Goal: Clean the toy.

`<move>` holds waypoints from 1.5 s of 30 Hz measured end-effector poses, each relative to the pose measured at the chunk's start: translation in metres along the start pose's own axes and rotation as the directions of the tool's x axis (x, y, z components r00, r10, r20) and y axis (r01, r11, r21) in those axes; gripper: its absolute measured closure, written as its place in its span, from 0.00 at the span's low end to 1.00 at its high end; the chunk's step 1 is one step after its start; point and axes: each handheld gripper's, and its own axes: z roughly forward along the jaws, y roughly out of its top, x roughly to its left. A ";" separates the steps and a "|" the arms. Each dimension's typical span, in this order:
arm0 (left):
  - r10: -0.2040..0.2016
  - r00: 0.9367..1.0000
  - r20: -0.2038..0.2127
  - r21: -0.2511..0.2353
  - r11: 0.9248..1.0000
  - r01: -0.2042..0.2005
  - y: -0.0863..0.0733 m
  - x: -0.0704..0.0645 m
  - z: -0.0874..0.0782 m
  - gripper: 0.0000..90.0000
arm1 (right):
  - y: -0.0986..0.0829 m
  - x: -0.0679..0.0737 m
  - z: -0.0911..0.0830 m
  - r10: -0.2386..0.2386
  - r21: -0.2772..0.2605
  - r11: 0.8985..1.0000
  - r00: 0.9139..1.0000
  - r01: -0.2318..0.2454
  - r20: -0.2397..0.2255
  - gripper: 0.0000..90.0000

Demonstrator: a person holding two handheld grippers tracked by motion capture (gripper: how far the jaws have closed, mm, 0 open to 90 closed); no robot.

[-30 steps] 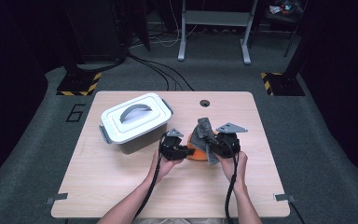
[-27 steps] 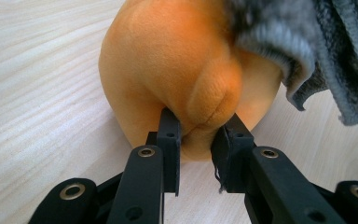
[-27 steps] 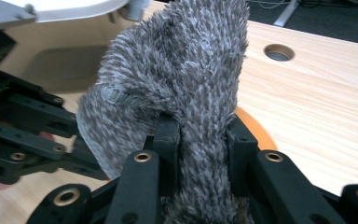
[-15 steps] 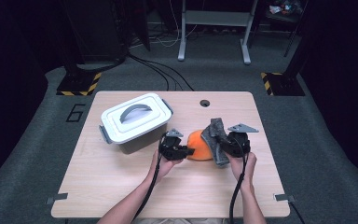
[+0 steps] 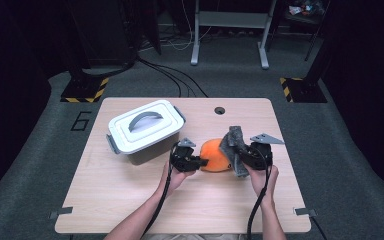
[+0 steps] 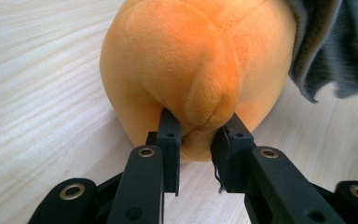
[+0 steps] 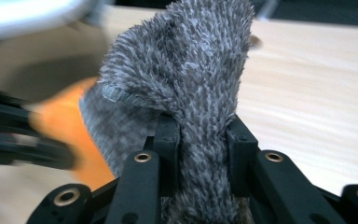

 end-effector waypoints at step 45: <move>0.013 1.000 0.005 -0.002 1.000 -0.013 0.000 0.001 0.001 0.82 | -0.025 -0.052 -0.002 0.153 0.010 0.988 0.987 -0.154 0.054 0.79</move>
